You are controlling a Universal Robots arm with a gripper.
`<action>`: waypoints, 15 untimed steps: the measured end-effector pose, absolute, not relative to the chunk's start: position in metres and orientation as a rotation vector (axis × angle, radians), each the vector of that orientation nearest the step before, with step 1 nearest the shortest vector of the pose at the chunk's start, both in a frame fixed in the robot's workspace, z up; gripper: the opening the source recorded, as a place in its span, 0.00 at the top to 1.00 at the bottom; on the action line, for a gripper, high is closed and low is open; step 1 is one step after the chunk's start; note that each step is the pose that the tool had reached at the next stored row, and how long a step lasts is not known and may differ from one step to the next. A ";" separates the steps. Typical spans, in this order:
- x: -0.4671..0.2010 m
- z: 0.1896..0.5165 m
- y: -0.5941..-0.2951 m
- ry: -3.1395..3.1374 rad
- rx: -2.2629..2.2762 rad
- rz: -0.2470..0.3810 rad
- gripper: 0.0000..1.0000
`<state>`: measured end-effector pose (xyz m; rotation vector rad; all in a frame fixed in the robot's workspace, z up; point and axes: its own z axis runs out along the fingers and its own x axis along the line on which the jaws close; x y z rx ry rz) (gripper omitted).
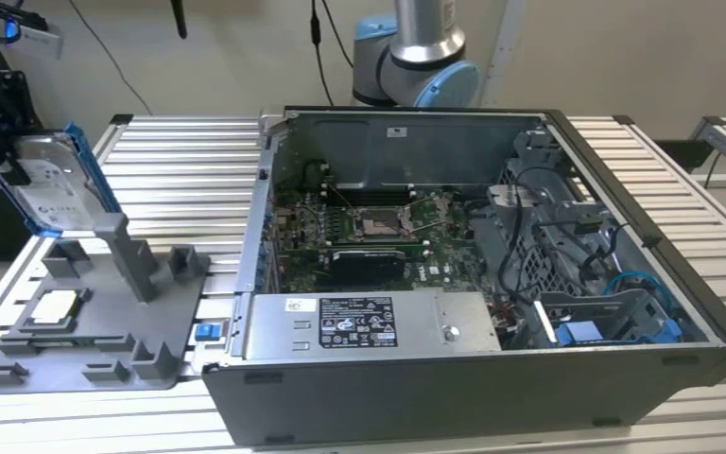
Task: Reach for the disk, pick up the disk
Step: 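Pick up the disk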
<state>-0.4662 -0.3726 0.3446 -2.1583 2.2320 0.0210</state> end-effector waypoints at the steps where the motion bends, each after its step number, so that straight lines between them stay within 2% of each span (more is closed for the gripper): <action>1: -0.466 0.347 -0.373 2.232 -2.158 0.021 1.00; 15: -0.466 0.386 -0.373 2.232 -2.158 0.021 1.00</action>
